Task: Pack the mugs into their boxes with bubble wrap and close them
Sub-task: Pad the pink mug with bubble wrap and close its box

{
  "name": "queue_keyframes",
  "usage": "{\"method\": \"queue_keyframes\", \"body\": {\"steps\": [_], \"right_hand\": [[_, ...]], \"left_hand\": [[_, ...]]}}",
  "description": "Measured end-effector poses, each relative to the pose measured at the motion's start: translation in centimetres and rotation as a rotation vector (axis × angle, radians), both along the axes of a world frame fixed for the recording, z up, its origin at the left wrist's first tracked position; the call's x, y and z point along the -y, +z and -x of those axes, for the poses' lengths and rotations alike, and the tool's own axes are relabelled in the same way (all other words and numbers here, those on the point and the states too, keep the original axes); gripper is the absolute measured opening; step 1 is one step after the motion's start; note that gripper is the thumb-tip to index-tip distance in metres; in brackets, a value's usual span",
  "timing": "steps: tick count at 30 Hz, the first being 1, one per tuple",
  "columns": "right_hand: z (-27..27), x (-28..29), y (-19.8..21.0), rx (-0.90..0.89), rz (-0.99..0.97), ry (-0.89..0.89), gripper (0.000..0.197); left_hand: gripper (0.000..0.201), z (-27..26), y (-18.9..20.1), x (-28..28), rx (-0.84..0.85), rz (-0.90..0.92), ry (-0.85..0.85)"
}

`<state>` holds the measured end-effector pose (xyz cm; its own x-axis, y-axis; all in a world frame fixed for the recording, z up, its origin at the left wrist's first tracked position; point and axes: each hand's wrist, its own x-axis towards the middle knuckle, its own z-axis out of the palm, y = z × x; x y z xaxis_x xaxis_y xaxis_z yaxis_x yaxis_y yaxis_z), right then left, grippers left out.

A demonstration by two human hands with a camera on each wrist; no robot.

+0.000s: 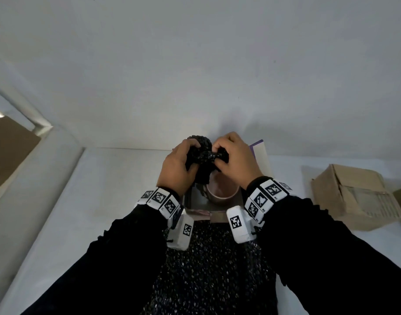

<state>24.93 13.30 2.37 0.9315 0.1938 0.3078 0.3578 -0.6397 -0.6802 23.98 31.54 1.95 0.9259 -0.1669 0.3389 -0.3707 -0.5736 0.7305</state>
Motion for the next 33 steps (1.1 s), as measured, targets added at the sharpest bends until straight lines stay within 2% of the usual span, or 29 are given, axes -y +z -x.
{"method": "queue_keyframes", "body": {"steps": [2, 4, 6, 8, 10, 12, 15, 18, 20, 22, 24, 27, 30, 33], "right_hand": [[0.1, 0.0, -0.2, 0.008, 0.091, 0.013, 0.027], [0.4, -0.1, -0.6, 0.018, 0.216, 0.062, 0.026], [0.6, -0.3, -0.9, 0.101, 0.4, 0.097, 0.022], [0.6, -0.6, -1.2, 0.168, 0.512, 0.078, 0.017], [0.5, -0.9, -1.2, 0.16, 0.521, 0.015, 0.011], [0.5, -1.1, -1.2, 0.089, 0.524, -0.015, 0.014], [0.5, -1.1, -1.3, -0.005, 0.515, 0.019, 0.02], [0.7, -1.0, -1.3, -0.059, 0.469, 0.058, 0.029], [0.8, -1.0, -1.4, -0.03, 0.567, 0.084, 0.042], [0.8, -1.1, -1.3, -0.002, 0.646, 0.062, 0.046], [0.6, -1.0, -1.2, 0.032, 0.62, -0.036, 0.038], [0.5, -0.7, -1.0, 0.004, 0.45, -0.159, 0.024], [0.5, -0.5, -1.3, -0.086, 0.376, -0.094, 0.01], [0.7, -0.8, -1.4, -0.119, 0.391, -0.015, 0.007]], "left_hand": [[0.046, 0.4, -0.4, -0.4, 0.067, -0.112, -0.023], [0.032, 0.4, -0.9, -0.6, 0.199, -0.265, -0.027], [0.019, 0.3, -1.2, -0.9, 0.291, -0.395, -0.015], [0.018, 0.4, -1.3, -0.9, 0.326, -0.452, -0.032], [0.029, 0.6, -1.0, -0.6, 0.278, -0.461, -0.087], [0.036, 0.9, -0.5, -0.1, 0.241, -0.568, -0.087], [0.017, 0.7, -0.2, -0.1, 0.292, -0.827, -0.007], [0.024, 0.6, 0.1, -0.2, 0.244, -0.99, 0.094], [0.016, 0.7, 0.1, 0.2, 0.239, -1.053, 0.108], [0.009, 0.8, 0.1, 0.8, 0.259, -1.093, 0.107], [0.007, 0.9, 0.1, 1.1, 0.286, -1.076, 0.11], [0.009, 1.0, 0.1, 1.0, 0.264, -1.082, 0.096], [0.016, 0.8, 0.2, 0.9, 0.195, -1.184, 0.067], [0.035, 1.0, 0.7, 0.9, 0.096, -1.23, 0.0]]}}
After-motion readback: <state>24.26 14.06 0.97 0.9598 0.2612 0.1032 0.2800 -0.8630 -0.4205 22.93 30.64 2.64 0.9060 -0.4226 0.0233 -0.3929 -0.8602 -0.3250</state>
